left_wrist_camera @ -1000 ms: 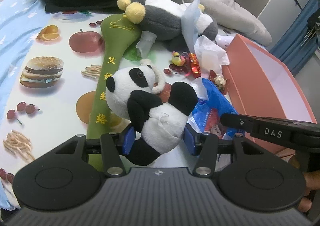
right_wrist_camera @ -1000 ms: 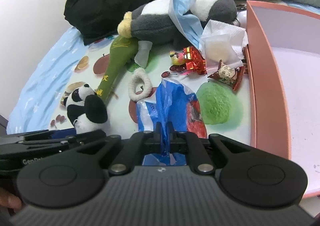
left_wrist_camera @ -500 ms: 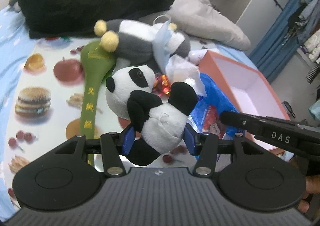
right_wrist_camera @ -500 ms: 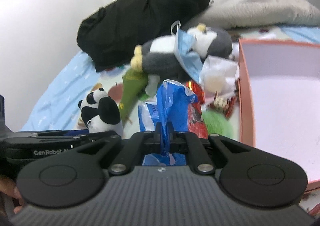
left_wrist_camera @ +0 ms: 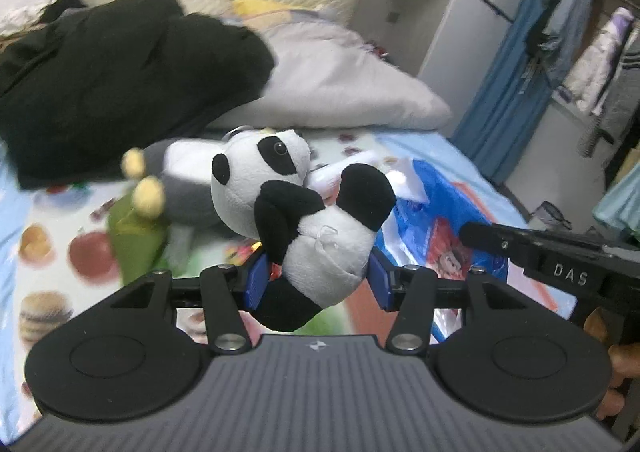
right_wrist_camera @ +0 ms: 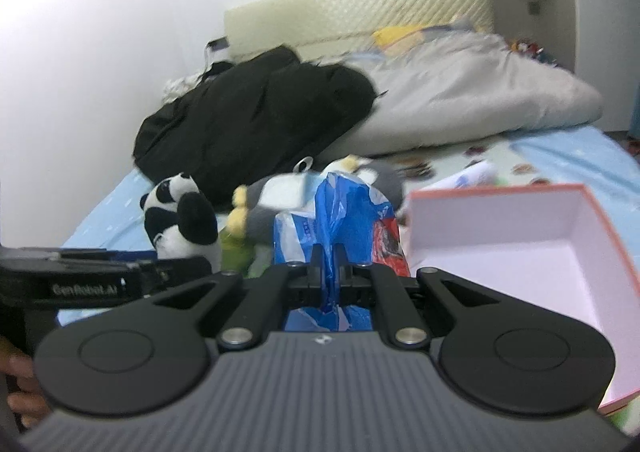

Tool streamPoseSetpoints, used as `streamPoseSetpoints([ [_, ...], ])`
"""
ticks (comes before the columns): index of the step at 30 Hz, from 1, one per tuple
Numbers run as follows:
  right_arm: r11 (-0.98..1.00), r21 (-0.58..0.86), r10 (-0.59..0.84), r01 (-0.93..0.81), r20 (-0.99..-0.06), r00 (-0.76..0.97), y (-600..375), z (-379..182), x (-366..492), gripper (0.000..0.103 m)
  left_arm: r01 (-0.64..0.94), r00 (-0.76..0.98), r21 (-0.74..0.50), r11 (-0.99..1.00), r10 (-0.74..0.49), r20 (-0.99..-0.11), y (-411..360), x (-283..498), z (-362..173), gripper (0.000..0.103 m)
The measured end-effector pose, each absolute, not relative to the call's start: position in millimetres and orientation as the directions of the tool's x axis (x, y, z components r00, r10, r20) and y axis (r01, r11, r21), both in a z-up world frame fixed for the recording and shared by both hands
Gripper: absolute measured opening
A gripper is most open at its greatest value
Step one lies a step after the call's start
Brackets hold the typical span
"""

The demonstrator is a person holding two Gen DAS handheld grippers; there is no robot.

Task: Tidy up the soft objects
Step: 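Carry the panda plush and blue bag into the pink box and release both, then withdraw both tools from the box and move toward the white rope ring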

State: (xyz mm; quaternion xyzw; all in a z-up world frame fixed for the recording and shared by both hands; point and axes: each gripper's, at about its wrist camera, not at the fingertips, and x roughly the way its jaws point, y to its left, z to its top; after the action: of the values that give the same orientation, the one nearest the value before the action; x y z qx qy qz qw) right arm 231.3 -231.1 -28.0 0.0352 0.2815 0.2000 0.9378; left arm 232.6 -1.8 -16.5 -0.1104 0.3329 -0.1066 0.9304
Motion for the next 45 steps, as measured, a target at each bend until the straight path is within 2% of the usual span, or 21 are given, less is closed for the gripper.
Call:
streamPoseSetpoints([
  [6,0.948,0.153,0.319,-0.28,-0.501,0.805,-272.8,-18.8,238.3,0.007,0.223,0.732,-0.268,0.937,-0.343,-0.589,-55.5,257.8,-6.1,0.058],
  [11,0.965,0.165,0.261,-0.204,-0.543,0.798,-308.5,-31.6,256.5,0.007,0.292,0.669,-0.279,0.915,-0.404,-0.624,-101.1,285.3,-27.0,0.058],
  [23,0.98,0.177,0.194,-0.095,-0.707,0.68,-355.2,-121.2,298.7,0.007,0.315,0.495,-0.267,0.911,-0.397,-0.773,-162.6,340.8,-110.6,0.058],
  [30,0.979,0.197,0.183,-0.052,-0.739,0.648,-365.1,-146.8,298.5,0.008,0.326,0.475,-0.253,0.911,-0.389,-0.789,-169.0,346.7,-122.1,0.058],
  [32,0.978,0.202,0.184,-0.047,-0.737,0.65,-365.3,-146.3,297.7,0.009,0.328,0.474,-0.254,0.91,-0.391,-0.789,-168.6,347.6,-121.0,0.066],
  [33,0.979,0.199,0.18,-0.045,-0.739,0.649,-365.4,-145.9,296.0,0.01,0.332,0.484,-0.252,0.909,-0.393,-0.782,-167.7,347.0,-118.7,0.076],
  [35,0.981,0.192,0.172,-0.04,-0.742,0.648,-365.5,-143.5,297.5,0.018,0.328,0.509,-0.243,0.913,-0.387,-0.769,-165.8,344.8,-112.5,0.084],
  [36,0.981,0.191,0.169,-0.037,-0.738,0.653,-365.8,-141.9,298.0,0.023,0.329,0.521,-0.242,0.913,-0.39,-0.76,-163.8,343.5,-108.5,0.084],
  [37,0.981,0.193,0.168,-0.035,-0.731,0.661,-366.8,-138.9,296.2,0.034,0.332,0.527,-0.244,0.911,-0.394,-0.753,-162.7,341.9,-104.1,0.084],
  [38,0.981,0.192,0.165,-0.033,-0.724,0.67,-367.0,-135.8,294.6,0.04,0.332,0.535,-0.245,0.911,-0.395,-0.746,-161.0,340.2,-99.8,0.084],
  [45,0.983,0.173,0.165,-0.069,-0.638,0.752,-359.8,-98.9,271.0,0.04,0.342,0.624,-0.21,0.916,-0.389,-0.678,-144.5,311.2,-57.9,0.084],
])
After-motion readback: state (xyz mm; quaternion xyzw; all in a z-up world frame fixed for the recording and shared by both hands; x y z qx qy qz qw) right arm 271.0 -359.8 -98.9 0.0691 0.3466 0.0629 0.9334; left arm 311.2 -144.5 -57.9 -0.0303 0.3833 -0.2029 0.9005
